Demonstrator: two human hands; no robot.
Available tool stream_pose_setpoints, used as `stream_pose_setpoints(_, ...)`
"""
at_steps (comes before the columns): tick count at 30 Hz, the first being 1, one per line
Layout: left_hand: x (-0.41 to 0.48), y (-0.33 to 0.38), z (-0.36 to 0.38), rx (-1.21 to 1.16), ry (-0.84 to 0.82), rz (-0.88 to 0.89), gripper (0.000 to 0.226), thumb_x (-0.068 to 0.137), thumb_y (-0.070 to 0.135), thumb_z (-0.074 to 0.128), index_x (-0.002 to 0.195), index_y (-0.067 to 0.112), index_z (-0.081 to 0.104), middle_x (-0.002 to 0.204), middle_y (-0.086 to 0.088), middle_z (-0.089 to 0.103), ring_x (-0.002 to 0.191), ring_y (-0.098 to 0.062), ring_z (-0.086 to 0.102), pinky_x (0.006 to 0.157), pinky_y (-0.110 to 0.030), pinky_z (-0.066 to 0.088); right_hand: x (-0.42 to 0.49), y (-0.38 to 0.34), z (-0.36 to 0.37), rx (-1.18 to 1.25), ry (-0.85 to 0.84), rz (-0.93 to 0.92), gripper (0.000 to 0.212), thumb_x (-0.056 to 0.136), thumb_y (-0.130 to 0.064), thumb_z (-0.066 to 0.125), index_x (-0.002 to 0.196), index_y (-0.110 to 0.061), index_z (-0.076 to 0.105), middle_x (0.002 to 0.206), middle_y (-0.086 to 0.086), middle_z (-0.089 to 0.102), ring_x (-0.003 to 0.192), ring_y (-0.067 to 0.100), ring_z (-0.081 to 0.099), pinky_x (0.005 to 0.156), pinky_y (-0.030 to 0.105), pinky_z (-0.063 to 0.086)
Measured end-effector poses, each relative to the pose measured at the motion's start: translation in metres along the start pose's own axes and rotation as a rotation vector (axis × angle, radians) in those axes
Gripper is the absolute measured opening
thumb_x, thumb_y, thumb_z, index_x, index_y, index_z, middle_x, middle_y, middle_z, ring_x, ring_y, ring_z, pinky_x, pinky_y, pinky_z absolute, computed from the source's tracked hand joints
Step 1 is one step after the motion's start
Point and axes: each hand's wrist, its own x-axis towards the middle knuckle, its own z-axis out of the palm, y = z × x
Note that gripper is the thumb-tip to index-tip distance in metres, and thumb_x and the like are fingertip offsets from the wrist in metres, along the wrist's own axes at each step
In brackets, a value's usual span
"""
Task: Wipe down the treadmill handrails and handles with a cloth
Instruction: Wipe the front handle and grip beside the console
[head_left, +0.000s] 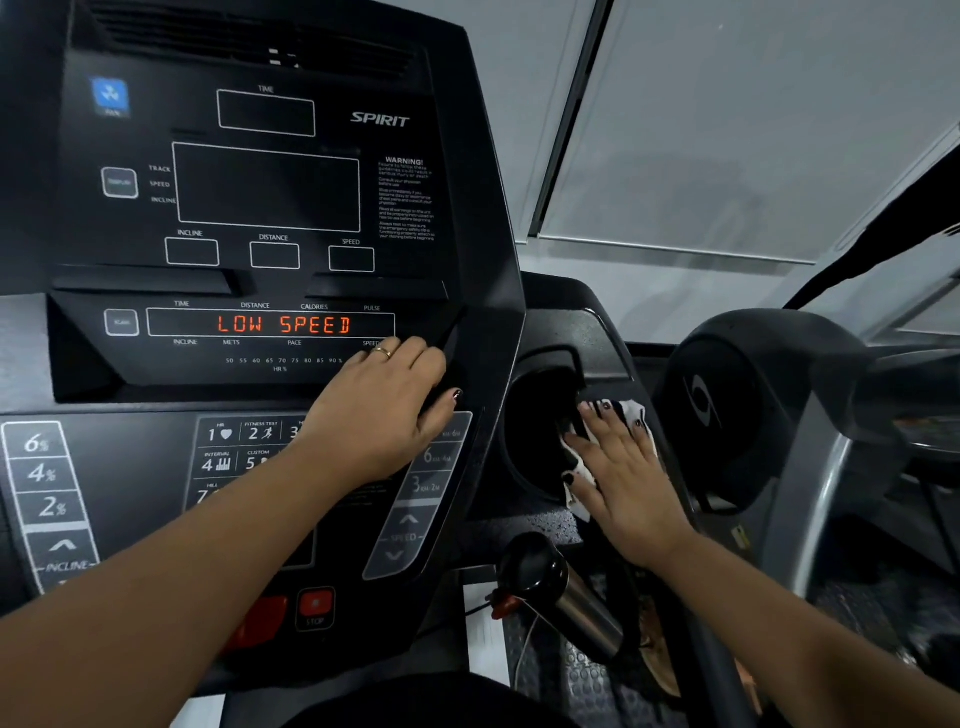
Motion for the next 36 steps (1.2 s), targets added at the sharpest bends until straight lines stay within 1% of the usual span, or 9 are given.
stream_pose_setpoints(4, 0.000, 0.000, 0.000, 0.014, 0.016, 0.006, 0.031, 0.095, 0.049, 0.029, 0.096, 0.022, 0.045, 0.094, 0.005, 0.050, 0.089, -0.019, 0.050, 0.079, -0.038, 0.046, -0.009, -0.015, 0.007, -0.027, 0.026, -0.045, 0.059, 0.101, -0.053, 0.018, 0.134, -0.021, 0.055, 0.146, 0.000, 0.048, 0.147, 0.019, 0.025, 0.119, 0.043, 0.011)
stream_pose_setpoints(7, 0.001, 0.001, 0.000, 0.013, 0.015, 0.006, 0.031, 0.096, 0.049, 0.029, 0.095, 0.022, 0.045, 0.094, 0.005, 0.049, 0.089, -0.019, 0.050, 0.078, -0.039, 0.046, 0.000, -0.028, 0.008, -0.087, 0.060, -0.150, 0.050, 0.098, -0.048, 0.030, 0.110, -0.016, 0.067, 0.102, 0.000, 0.071, 0.109, 0.021, 0.063, 0.105, 0.038, 0.031)
stream_pose_setpoints(10, 0.001, 0.001, -0.001, 0.010, 0.010, 0.011, 0.030, 0.097, 0.048, 0.032, 0.098, 0.022, 0.046, 0.096, 0.005, 0.049, 0.091, -0.020, 0.050, 0.080, -0.039, 0.046, 0.018, -0.052, -0.006, -0.047, -0.041, -0.122, 0.057, 0.100, -0.050, 0.020, 0.088, -0.016, 0.063, 0.074, 0.001, 0.068, 0.075, 0.022, 0.066, 0.090, 0.035, 0.045)
stream_pose_setpoints(18, 0.003, 0.000, -0.003, -0.010, 0.000, 0.022, 0.031, 0.096, 0.051, 0.029, 0.097, 0.024, 0.045, 0.094, 0.010, 0.044, 0.090, -0.016, 0.047, 0.081, -0.036, 0.046, 0.075, -0.089, -0.011, 0.394, -0.470, 0.399, 0.052, 0.105, -0.041, 0.018, 0.144, -0.013, 0.039, 0.136, 0.014, 0.054, 0.122, 0.033, 0.053, 0.097, 0.035, 0.042)
stream_pose_setpoints(23, 0.004, 0.000, -0.002, -0.010, -0.009, 0.016, 0.030, 0.096, 0.051, 0.029, 0.096, 0.025, 0.044, 0.093, 0.012, 0.042, 0.089, -0.016, 0.047, 0.080, -0.037, 0.047, 0.096, -0.100, -0.020, 1.214, -0.320, 0.753, 0.050, 0.107, -0.035, 0.020, 0.136, -0.006, 0.049, 0.137, 0.016, 0.054, 0.122, 0.027, 0.052, 0.095, 0.028, 0.042)
stream_pose_setpoints(26, 0.004, 0.001, -0.002, -0.007, -0.034, 0.003, 0.034, 0.095, 0.052, 0.027, 0.096, 0.024, 0.045, 0.096, 0.009, 0.047, 0.092, -0.018, 0.048, 0.082, -0.039, 0.046, 0.095, -0.105, -0.030, 1.347, -0.299, 0.783, 0.048, 0.107, -0.035, 0.022, 0.132, -0.007, 0.053, 0.129, 0.016, 0.058, 0.123, 0.031, 0.053, 0.087, 0.028, 0.042)
stream_pose_setpoints(30, 0.003, 0.000, -0.002, -0.003, -0.051, -0.007, 0.037, 0.094, 0.054, 0.023, 0.097, 0.025, 0.046, 0.097, 0.009, 0.047, 0.093, -0.017, 0.047, 0.084, -0.038, 0.045, 0.085, -0.098, -0.036, 1.165, -0.442, 0.640, 0.049, 0.107, -0.036, 0.019, 0.145, -0.013, 0.041, 0.138, -0.001, 0.047, 0.131, 0.024, 0.044, 0.098, 0.023, 0.034)
stream_pose_setpoints(33, 0.003, 0.000, -0.002, -0.004, -0.053, -0.010, 0.038, 0.094, 0.054, 0.022, 0.096, 0.025, 0.045, 0.096, 0.009, 0.047, 0.092, -0.016, 0.046, 0.083, -0.037, 0.045, 0.076, -0.086, -0.040, 0.744, -0.690, 0.458, 0.052, 0.106, -0.038, 0.013, 0.148, -0.020, 0.037, 0.138, 0.009, 0.050, 0.129, 0.028, 0.046, 0.106, 0.030, 0.034)
stream_pose_setpoints(36, 0.002, -0.001, -0.002, -0.009, -0.056, -0.014, 0.037, 0.094, 0.055, 0.021, 0.095, 0.026, 0.045, 0.096, 0.010, 0.046, 0.091, -0.015, 0.046, 0.083, -0.036, 0.045, 0.063, -0.074, -0.046, 0.428, -0.779, 0.312, 0.068, 0.102, -0.053, 0.012, 0.095, -0.014, 0.067, 0.097, 0.006, 0.068, 0.105, 0.027, 0.063, 0.091, 0.030, 0.042)
